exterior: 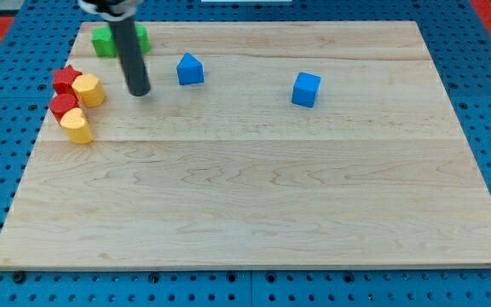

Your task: Move the blue triangle to the blue cube

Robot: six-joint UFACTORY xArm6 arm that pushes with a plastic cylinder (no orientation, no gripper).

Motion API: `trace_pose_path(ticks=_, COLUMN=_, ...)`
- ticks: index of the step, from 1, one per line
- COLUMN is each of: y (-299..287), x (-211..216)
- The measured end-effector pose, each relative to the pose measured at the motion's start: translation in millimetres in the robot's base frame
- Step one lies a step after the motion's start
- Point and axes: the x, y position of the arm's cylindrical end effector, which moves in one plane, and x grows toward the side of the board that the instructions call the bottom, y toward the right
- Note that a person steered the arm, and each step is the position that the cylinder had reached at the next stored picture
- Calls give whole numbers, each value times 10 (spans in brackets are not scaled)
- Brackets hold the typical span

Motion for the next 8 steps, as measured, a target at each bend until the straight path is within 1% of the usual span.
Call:
trace_pose_path(ticks=1, y=320, x=-506)
trace_pose_path(ticks=2, y=1230, x=-337)
trace_pose_path(ticks=3, y=1930, x=-134)
trace_pose_path(ticks=4, y=1104, x=-136)
trace_pose_path(ticks=5, y=736, x=-155)
trace_pose_path(ticks=6, y=819, x=263)
trace_pose_path(ticks=7, y=1546, x=292)
trace_pose_path(ticks=8, y=1974, x=292)
